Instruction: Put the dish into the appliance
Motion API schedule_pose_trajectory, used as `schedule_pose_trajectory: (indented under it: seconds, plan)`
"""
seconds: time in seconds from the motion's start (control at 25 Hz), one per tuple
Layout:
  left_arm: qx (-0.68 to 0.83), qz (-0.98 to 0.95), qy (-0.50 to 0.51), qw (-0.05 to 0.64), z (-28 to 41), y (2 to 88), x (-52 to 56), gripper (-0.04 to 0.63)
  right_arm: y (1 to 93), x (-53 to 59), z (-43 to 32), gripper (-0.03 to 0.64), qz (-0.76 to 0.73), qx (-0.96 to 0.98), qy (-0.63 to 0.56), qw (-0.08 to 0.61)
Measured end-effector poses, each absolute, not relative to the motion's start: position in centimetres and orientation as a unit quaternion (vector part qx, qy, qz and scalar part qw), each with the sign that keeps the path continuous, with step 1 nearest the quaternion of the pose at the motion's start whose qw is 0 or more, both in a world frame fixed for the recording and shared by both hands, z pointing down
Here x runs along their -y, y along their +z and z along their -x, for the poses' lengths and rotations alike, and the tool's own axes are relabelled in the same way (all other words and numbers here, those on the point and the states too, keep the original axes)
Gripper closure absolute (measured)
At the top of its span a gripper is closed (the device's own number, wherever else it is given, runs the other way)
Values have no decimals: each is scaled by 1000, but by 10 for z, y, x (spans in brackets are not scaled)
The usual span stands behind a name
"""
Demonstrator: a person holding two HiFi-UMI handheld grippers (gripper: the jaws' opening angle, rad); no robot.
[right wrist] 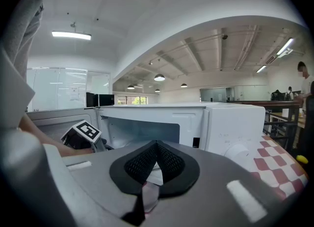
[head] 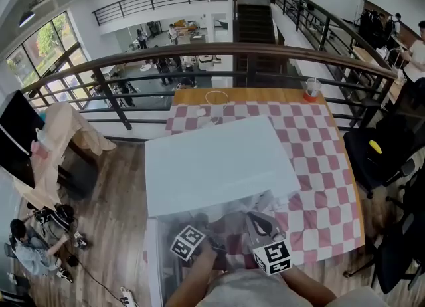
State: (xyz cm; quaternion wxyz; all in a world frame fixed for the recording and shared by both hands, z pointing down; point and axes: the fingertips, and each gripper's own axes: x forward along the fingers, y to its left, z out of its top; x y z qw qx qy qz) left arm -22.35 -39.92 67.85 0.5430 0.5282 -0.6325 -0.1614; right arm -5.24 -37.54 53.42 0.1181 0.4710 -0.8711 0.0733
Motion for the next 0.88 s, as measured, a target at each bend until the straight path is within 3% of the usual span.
schedule_pose_trajectory:
  seconds: [0.12,0.36,0.44,0.68,0.88]
  plan:
    - [620,-551,-167,533,218,672,401,487,535,373,50,617,-474,870,73,117]
    - [596,-660,-125,441,194,649,404,210,537,369,49,617,-474,869,73,117]
    - [598,-690,-79,401,186,650,401,150,537,367,50,617,-474,870,69,117]
    - [639,-717,97,261,185,659,394,137,535,367,53,617,-475,870,60,118]
    - [661,-704,139,218,190,662,388,139,542,361,52,618,-477,868,66,123]
